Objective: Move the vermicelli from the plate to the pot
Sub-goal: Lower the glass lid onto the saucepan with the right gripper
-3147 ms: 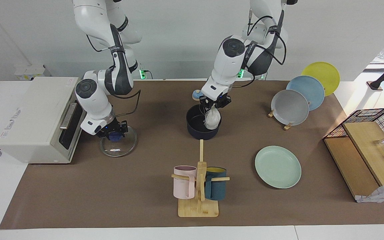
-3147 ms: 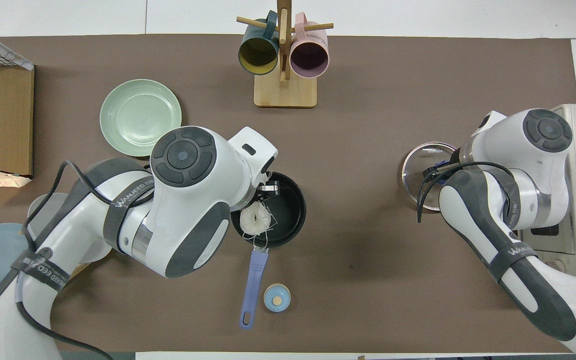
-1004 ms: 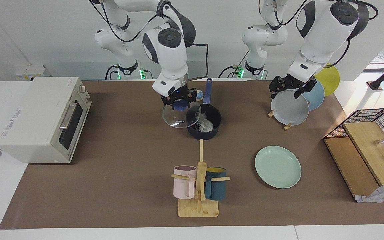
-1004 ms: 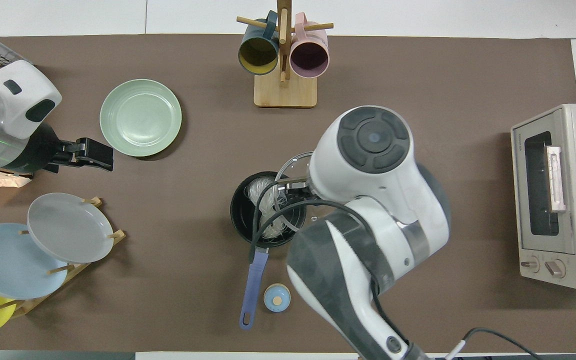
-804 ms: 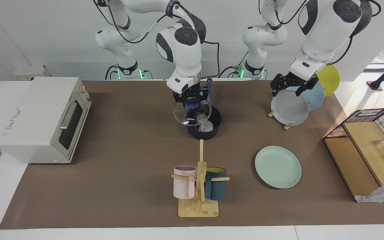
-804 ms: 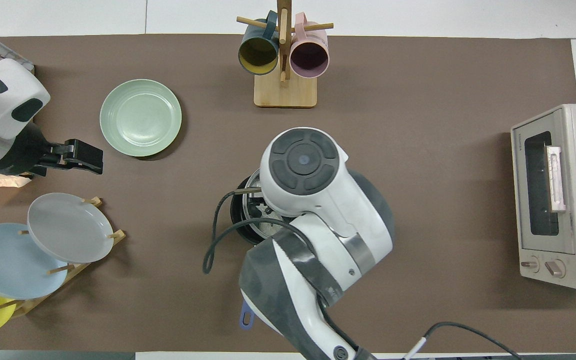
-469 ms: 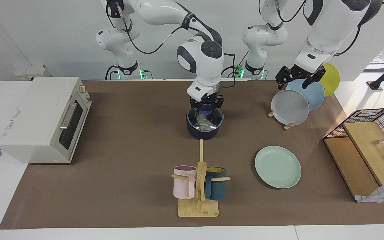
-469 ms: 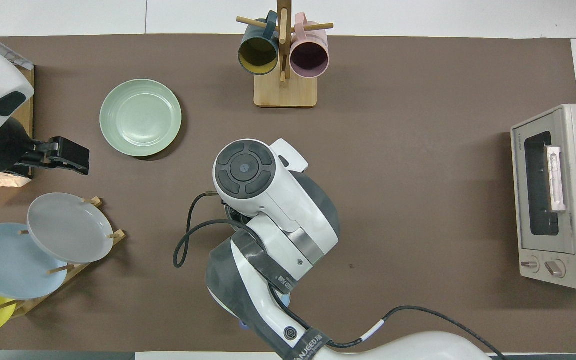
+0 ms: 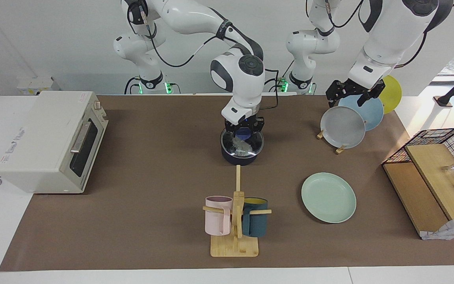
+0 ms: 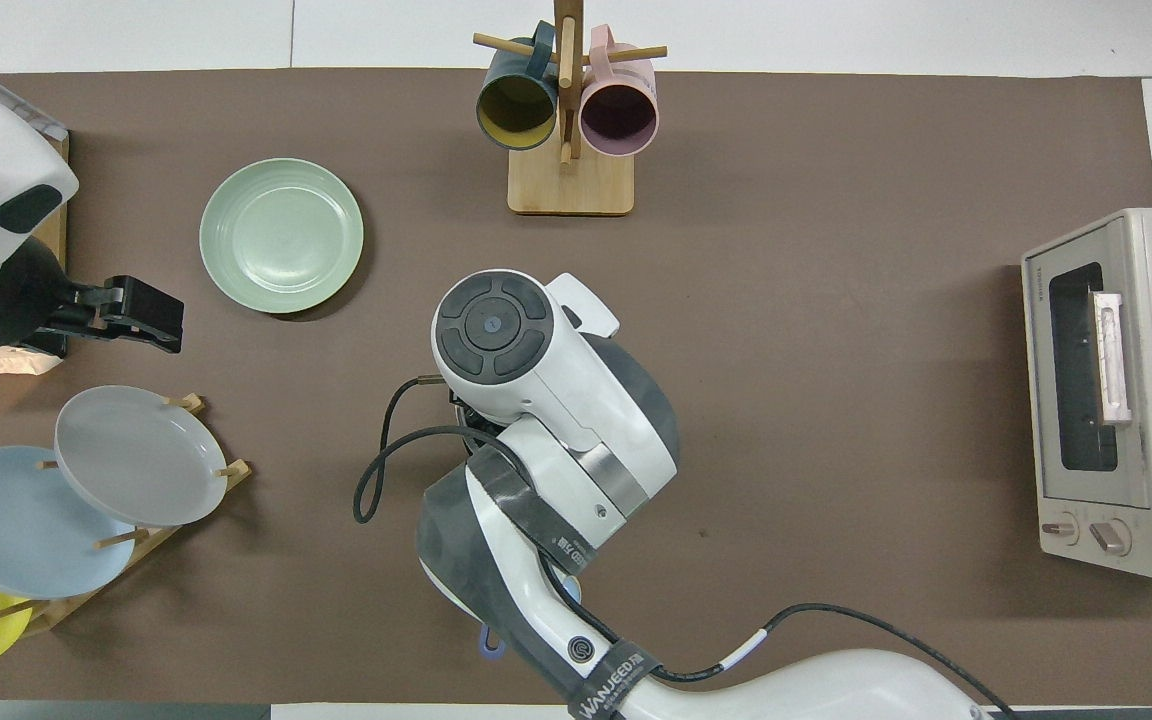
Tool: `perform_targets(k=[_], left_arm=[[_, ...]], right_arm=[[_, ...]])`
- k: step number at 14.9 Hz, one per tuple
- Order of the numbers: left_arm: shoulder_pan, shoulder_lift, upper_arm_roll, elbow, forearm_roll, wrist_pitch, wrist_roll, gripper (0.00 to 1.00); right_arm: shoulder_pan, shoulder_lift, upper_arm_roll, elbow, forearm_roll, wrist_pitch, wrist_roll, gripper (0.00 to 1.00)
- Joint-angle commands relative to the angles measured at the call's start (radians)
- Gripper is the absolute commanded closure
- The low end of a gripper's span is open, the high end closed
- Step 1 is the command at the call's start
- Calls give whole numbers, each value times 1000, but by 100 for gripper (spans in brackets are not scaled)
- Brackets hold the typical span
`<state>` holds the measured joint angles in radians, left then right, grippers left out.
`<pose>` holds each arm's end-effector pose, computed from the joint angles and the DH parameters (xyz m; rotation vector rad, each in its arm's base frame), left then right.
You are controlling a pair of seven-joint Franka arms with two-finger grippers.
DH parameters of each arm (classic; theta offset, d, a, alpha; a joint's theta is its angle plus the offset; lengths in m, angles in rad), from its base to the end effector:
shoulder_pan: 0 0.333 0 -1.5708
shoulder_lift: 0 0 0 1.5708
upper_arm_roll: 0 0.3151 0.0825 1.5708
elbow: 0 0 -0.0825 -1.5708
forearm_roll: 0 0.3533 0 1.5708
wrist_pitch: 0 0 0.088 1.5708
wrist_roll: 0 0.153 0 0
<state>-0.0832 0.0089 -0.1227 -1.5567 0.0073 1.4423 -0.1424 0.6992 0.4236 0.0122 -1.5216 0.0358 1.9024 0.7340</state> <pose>0.4963 -0.1022 0.5691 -3.1070 0.0980 0.1872 0.4865 0.4237 0.3774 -3.1391 0.0564 0.0905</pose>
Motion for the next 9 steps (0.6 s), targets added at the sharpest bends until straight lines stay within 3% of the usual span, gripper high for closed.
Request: perform_targets(k=[1,9], left_arm=[[3,-69,-2,-103,14,35,4,0],[6,-66,-2,-94,-46,66,-12,0]], right_arm=[[-3,-12,5,-15,-8,-14,10,67],[0,-22,5,-51,-11,1,11,66]])
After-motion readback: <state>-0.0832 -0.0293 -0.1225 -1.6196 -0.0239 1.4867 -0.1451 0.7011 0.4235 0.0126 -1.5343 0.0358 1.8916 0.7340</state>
